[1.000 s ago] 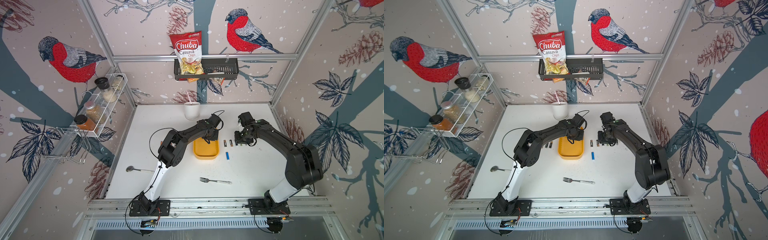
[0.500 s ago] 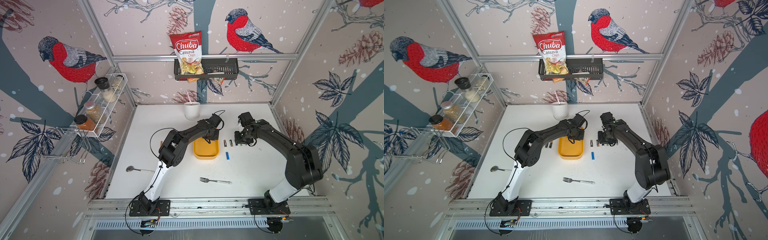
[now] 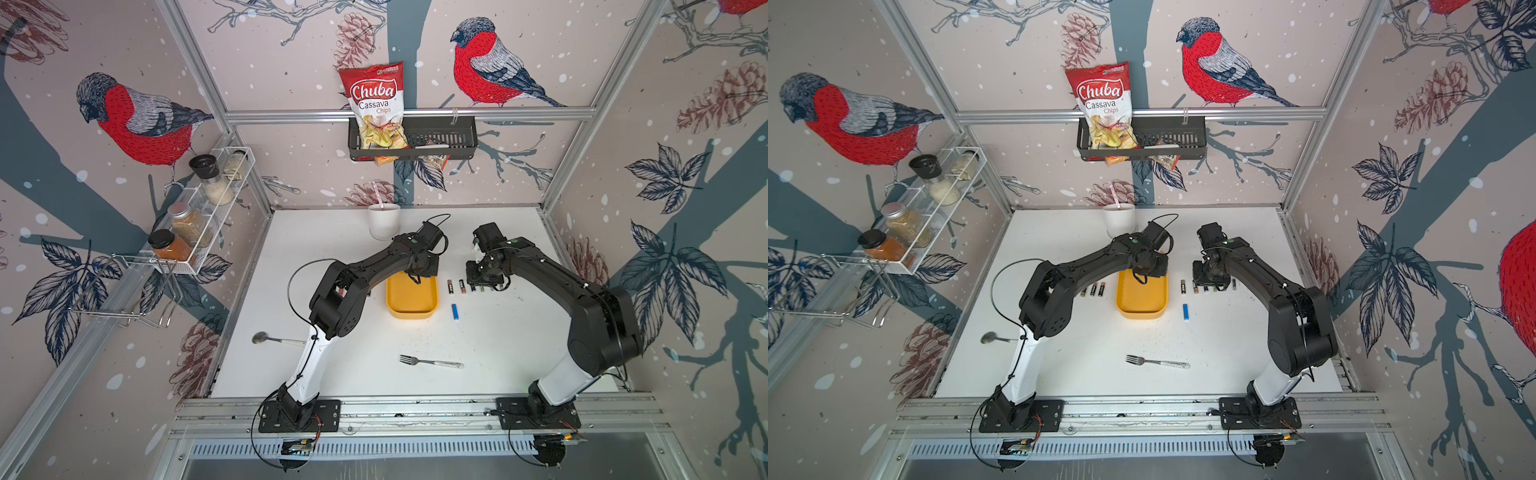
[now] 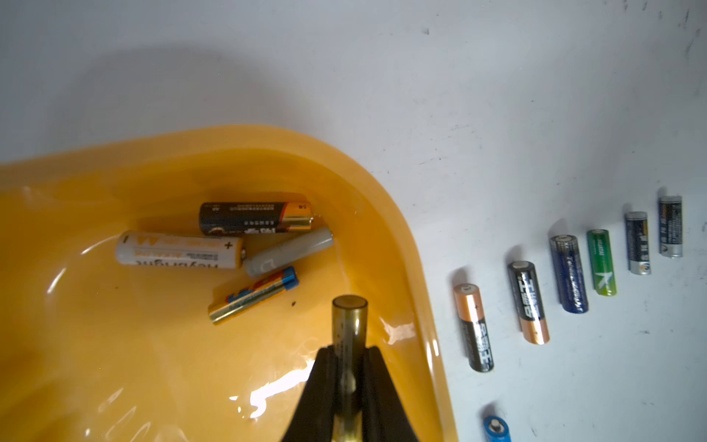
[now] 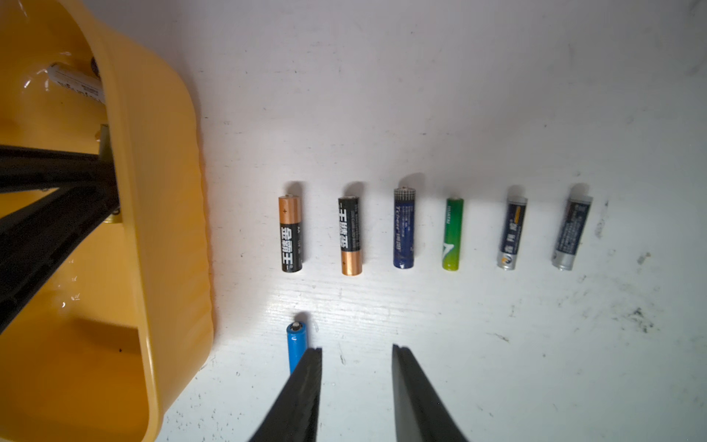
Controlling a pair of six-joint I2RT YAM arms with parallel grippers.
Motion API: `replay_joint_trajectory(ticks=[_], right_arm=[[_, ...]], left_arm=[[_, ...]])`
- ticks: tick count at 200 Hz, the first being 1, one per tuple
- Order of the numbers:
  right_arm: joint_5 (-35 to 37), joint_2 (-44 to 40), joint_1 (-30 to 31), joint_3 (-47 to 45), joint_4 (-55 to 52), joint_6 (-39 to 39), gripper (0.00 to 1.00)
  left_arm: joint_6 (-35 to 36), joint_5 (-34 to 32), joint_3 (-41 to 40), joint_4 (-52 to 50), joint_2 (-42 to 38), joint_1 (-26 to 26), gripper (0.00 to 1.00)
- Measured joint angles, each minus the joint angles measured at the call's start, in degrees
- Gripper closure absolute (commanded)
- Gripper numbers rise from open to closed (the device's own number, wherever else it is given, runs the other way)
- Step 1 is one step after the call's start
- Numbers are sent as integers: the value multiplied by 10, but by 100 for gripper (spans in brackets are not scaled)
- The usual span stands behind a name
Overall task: Take the batteries out of the storage box
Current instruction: Pick up the battery from the storage box, then place the battery at the center of the board.
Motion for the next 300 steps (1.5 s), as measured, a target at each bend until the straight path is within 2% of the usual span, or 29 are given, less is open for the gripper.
replay_joint_trajectory(ticks=[159, 239, 300], right_arm=[[0, 37, 18, 60, -4, 0, 63], [0, 72, 50, 106, -8, 0, 63], [9, 62, 57, 96, -17, 0, 63]], left_arm=[[-31, 21, -214, 37, -225, 74, 92], [-41, 8, -401, 48, -373, 112, 91], [-45, 3, -518, 72, -411, 133, 92]])
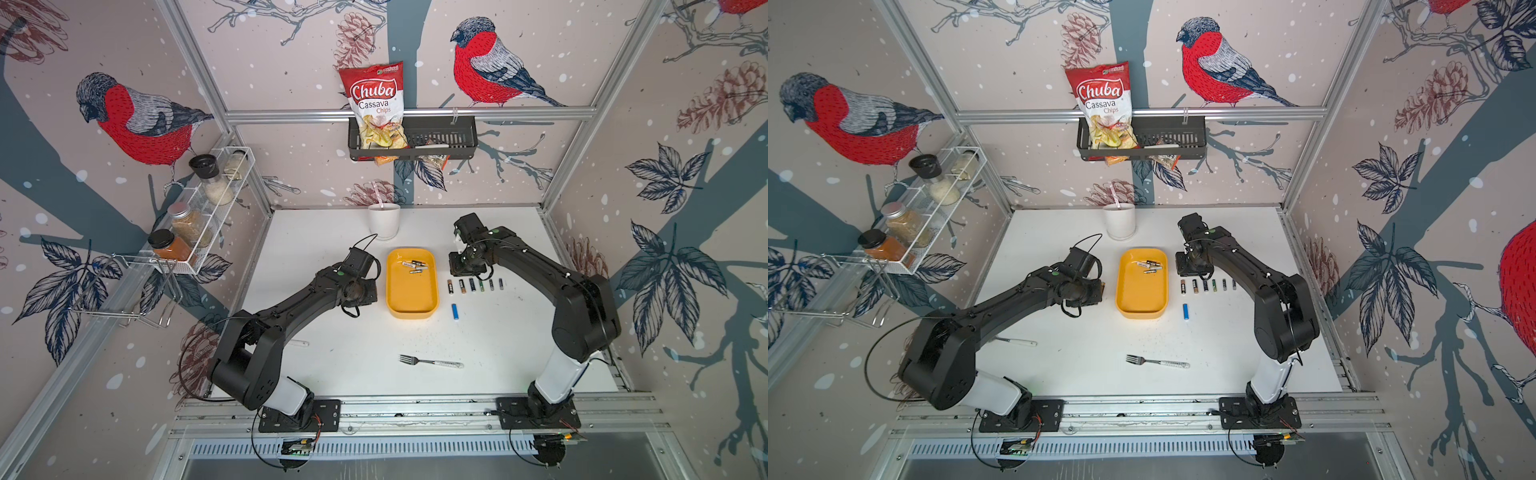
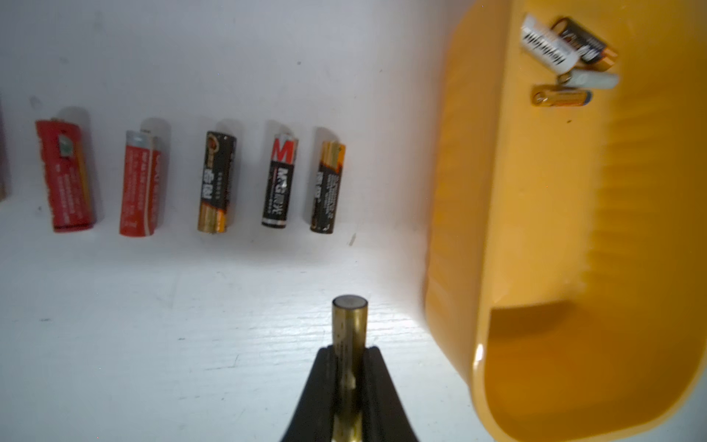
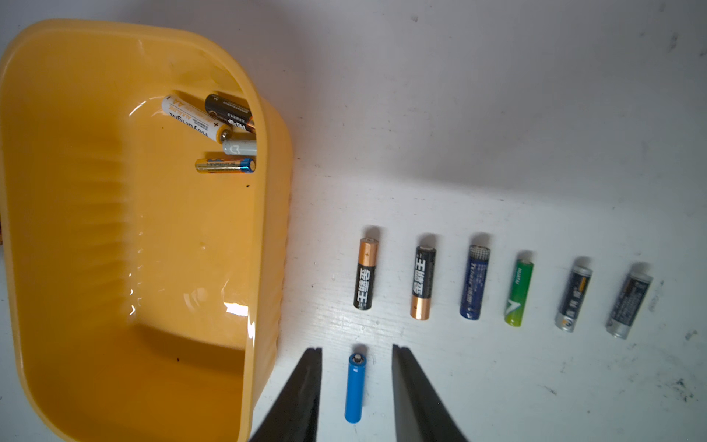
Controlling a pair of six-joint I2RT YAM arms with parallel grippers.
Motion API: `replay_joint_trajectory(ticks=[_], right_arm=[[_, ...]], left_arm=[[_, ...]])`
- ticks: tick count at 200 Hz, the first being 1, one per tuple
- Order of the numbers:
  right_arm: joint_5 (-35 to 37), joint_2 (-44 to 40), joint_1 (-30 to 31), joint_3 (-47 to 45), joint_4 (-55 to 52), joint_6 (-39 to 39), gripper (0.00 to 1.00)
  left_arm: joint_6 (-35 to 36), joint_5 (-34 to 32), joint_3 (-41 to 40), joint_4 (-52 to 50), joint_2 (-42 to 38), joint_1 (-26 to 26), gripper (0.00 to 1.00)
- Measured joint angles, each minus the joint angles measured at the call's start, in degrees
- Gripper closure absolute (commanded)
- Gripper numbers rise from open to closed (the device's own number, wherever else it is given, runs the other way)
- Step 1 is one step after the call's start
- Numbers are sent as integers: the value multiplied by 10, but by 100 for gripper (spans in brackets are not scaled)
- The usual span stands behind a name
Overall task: Take the batteries out of the storage box
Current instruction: Place the battery at the center of the board.
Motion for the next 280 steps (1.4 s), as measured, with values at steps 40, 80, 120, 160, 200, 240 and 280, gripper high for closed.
replay_joint_trajectory(ticks=[40, 80, 120, 160, 200, 240, 280], right_arm=[[3, -8, 0, -16, 0, 2, 63], [3, -8, 0, -17, 0, 2, 63], [4, -8, 0, -15, 0, 1, 63], [4, -9, -4, -15, -1, 1, 63], [4, -9, -5, -16, -1, 1, 63], [4, -9, -5, -16, -1, 1, 63], [4, -9, -5, -16, -1, 1, 63]], left_arm=[[-3, 5, -43, 30, 5, 0, 92], [-13, 14, -54, 58, 26, 1, 92], [-14, 18, -46, 74, 52, 1, 92], [-14, 19, -45, 82, 58, 1, 92], [-14, 25, -55, 93, 59, 0, 92], [-15, 25, -57, 98, 59, 0, 92], [-15, 25, -57, 98, 60, 0, 89]])
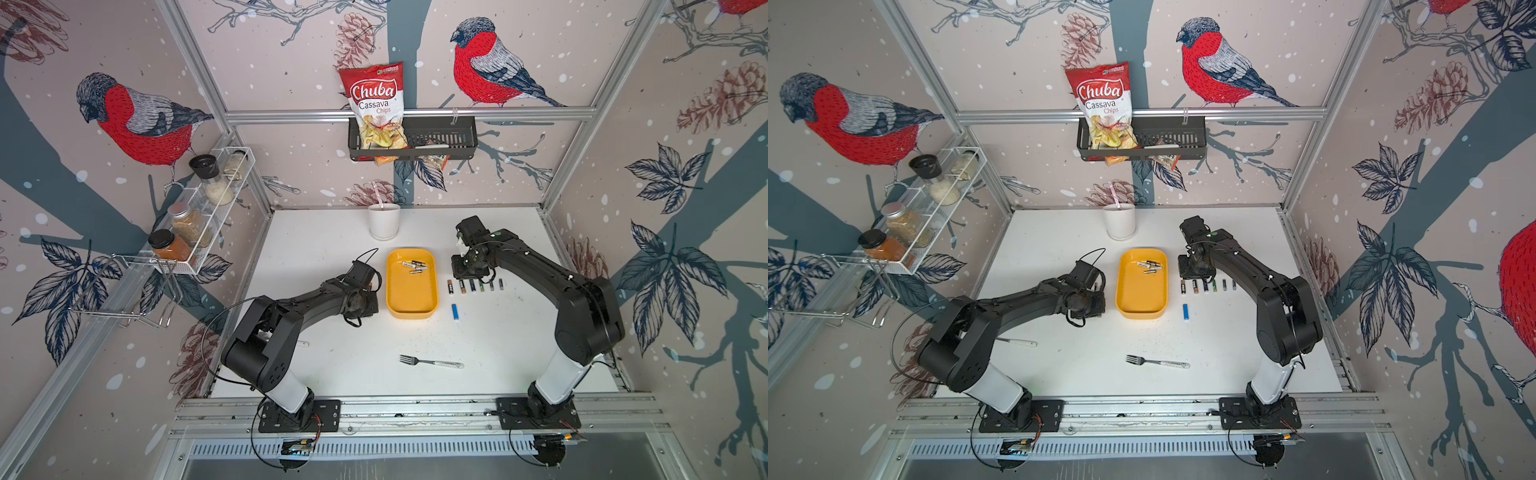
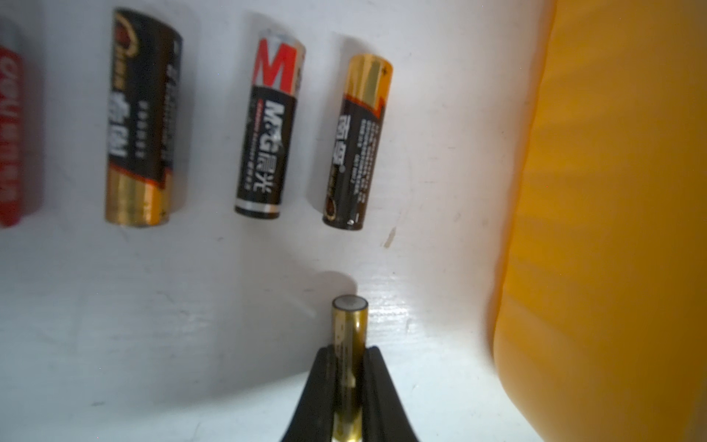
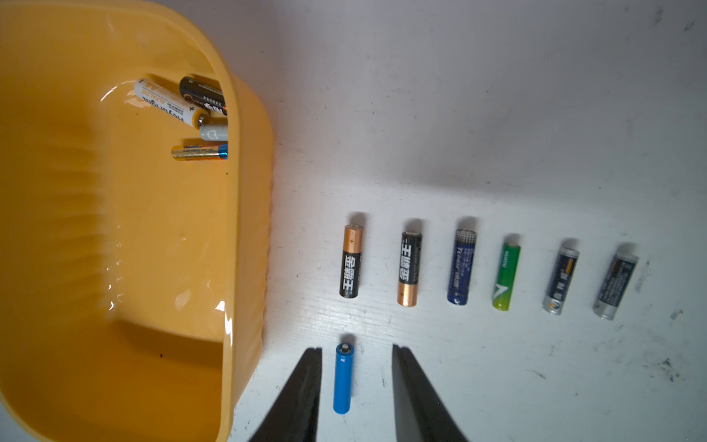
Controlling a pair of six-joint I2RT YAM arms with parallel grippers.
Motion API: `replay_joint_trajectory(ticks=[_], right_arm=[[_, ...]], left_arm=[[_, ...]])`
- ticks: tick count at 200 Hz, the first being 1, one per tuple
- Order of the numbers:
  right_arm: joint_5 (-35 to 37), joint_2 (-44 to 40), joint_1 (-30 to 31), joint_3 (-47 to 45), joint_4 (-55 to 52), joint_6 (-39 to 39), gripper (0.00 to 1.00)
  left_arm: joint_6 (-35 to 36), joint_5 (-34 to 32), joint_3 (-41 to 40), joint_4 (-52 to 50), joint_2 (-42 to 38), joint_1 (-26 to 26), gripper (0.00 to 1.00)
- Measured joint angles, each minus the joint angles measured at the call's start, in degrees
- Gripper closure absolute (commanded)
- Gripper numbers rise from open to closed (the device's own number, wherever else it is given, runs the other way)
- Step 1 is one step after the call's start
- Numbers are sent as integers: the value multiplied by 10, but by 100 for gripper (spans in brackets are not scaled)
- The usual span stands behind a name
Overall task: Take the batteries out of the storage box
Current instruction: Place the battery at the center of the board.
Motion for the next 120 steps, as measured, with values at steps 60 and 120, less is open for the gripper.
replay_joint_trajectory(ticks=[60, 120], right_arm=[[0, 0, 0, 2, -1, 0, 62], [0, 0, 0, 6, -3, 0, 62]], left_arm=[[0, -2, 0, 0, 0, 0, 87], [1, -3, 0, 0, 2, 0, 85]])
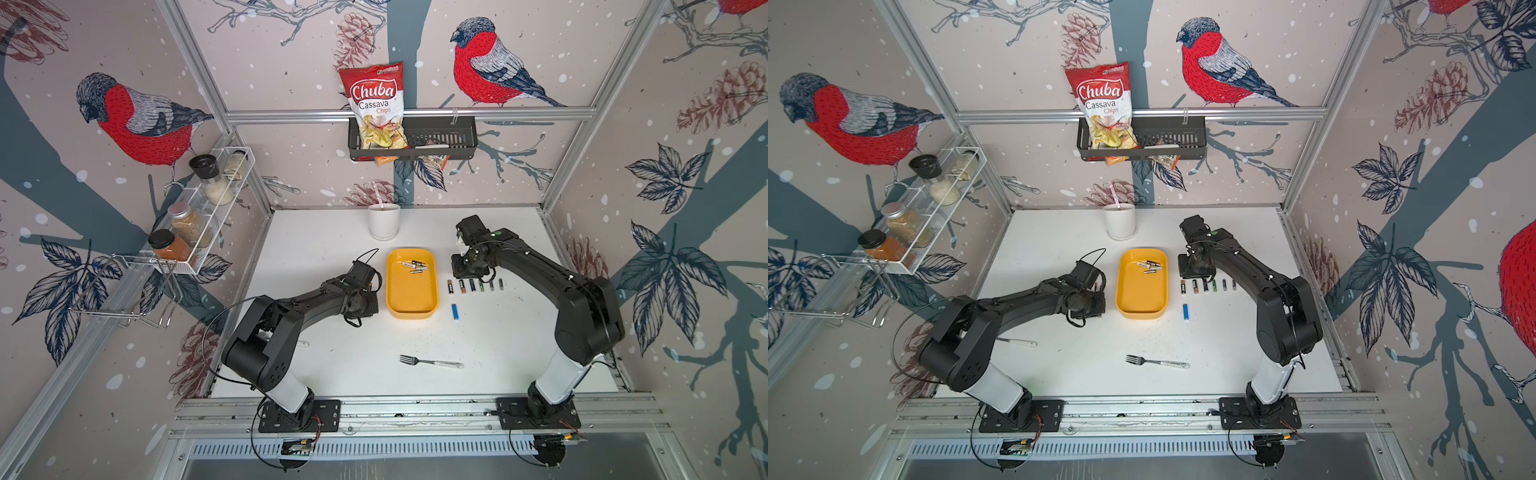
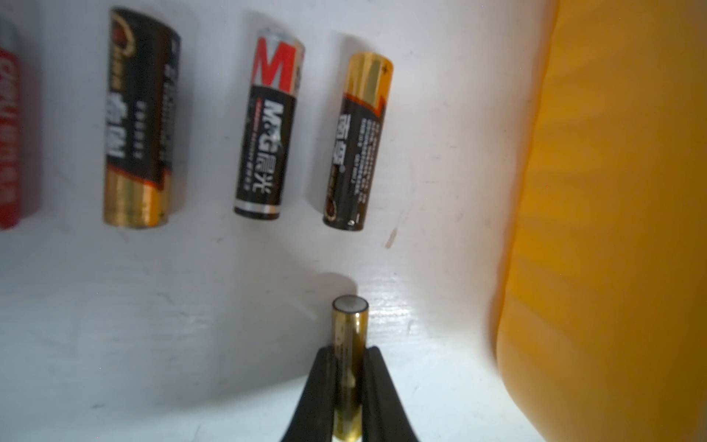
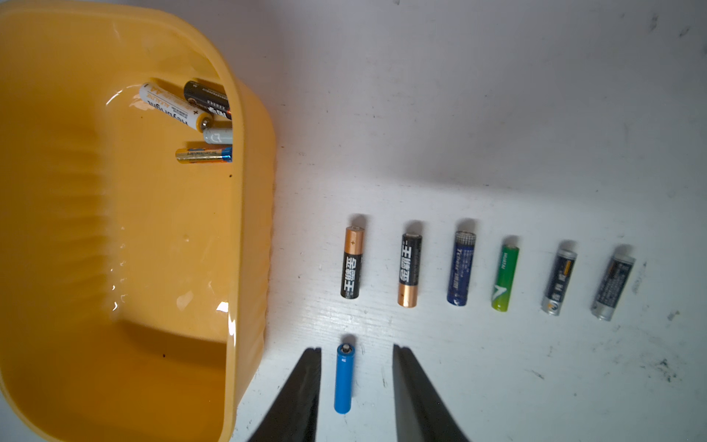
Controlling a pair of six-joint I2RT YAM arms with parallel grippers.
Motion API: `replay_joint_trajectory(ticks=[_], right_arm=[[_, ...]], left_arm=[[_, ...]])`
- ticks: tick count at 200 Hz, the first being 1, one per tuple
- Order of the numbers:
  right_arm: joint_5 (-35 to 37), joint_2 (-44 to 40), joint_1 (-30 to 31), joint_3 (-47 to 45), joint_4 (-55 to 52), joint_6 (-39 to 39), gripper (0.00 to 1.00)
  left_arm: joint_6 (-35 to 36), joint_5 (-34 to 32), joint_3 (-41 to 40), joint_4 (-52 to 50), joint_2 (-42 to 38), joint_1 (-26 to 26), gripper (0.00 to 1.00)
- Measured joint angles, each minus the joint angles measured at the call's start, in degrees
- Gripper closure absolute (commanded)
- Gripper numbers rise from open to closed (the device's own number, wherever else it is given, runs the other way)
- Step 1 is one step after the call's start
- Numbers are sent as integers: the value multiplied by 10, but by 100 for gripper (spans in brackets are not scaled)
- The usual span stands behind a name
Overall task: Take the batteries out of the storage box
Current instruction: Place the battery at the center of the board.
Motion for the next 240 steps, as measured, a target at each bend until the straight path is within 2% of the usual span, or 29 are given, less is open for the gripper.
replay_joint_trajectory(ticks=[240], right_arm=[[2, 1, 0, 0, -1, 0, 61]], left_arm=[[4, -9, 8, -13, 2, 0, 70]])
